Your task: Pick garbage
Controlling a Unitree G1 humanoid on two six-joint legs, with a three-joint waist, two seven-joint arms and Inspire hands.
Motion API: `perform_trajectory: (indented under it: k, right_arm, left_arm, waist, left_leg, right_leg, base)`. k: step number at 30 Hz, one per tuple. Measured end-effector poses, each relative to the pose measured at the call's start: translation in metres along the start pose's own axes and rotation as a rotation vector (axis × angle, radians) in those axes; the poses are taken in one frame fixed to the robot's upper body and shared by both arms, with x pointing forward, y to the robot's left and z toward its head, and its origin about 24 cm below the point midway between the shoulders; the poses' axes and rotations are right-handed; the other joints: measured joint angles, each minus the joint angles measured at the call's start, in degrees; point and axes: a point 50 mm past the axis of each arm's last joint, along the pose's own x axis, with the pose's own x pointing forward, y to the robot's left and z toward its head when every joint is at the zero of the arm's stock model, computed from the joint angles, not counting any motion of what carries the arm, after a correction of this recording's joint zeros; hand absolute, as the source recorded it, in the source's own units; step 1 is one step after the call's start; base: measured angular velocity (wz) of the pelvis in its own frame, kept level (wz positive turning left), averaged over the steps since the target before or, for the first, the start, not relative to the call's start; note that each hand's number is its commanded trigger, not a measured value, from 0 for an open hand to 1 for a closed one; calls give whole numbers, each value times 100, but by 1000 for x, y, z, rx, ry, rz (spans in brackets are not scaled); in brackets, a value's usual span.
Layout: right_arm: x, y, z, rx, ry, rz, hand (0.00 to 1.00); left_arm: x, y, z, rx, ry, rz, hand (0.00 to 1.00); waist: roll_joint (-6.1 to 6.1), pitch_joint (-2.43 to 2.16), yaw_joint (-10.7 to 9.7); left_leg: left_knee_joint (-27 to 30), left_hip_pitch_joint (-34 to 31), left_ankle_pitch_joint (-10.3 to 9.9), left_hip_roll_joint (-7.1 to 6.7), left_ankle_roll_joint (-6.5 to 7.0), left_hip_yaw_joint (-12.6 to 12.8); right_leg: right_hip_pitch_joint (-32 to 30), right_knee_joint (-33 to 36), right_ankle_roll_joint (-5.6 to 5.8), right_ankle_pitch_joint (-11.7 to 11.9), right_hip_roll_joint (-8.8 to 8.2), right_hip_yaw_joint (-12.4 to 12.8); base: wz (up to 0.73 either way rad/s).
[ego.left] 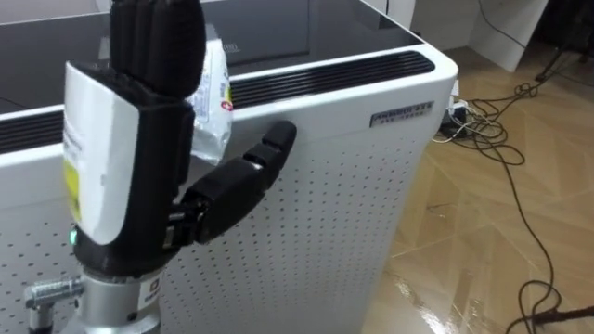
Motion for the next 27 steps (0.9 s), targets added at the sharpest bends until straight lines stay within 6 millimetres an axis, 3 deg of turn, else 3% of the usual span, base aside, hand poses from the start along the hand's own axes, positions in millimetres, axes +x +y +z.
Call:
perform_trajectory:
  k: [4, 16, 22, 27]
  right_arm:
    - [0, -5, 0, -15, 13, -9, 100]
    - [0, -6, 4, -22, 3, 6, 100]
    - [0, -6, 4, -16, 2, 4, 100]
    - [0, -5, 4, -18, 2, 15, 100]
  left_arm:
    - [-18, -4, -6, 51, 54, -122, 0]
    - [-29, -7, -8, 119, 62, -209, 0]
    - [-30, -7, -12, 148, 70, -271, 0]
    - [-30, -6, -14, 164, 70, -297, 0]
  waist:
    - [78, 26, -78]
    - [144, -13, -153]
    - [250, -96, -114]
    - [255, -100, 0]
  left_leg:
    - [-20, 41, 3, -9, -4, -30]
    - [-145, -3, 30, -13, -48, -50]
    - [-135, -22, 31, -12, -48, -26]
    - [-132, -6, 38, -7, -58, -17]
  right_leg:
    - [94, -72, 1, 0, 1, -47]
    - [23, -66, 0, 0, -6, -110]
    - [-8, -49, -7, 21, -11, -112]
    - [3, -30, -8, 22, -9, -129]
  base:
    - [9]
    - [4]
    - [0]
    - [0]
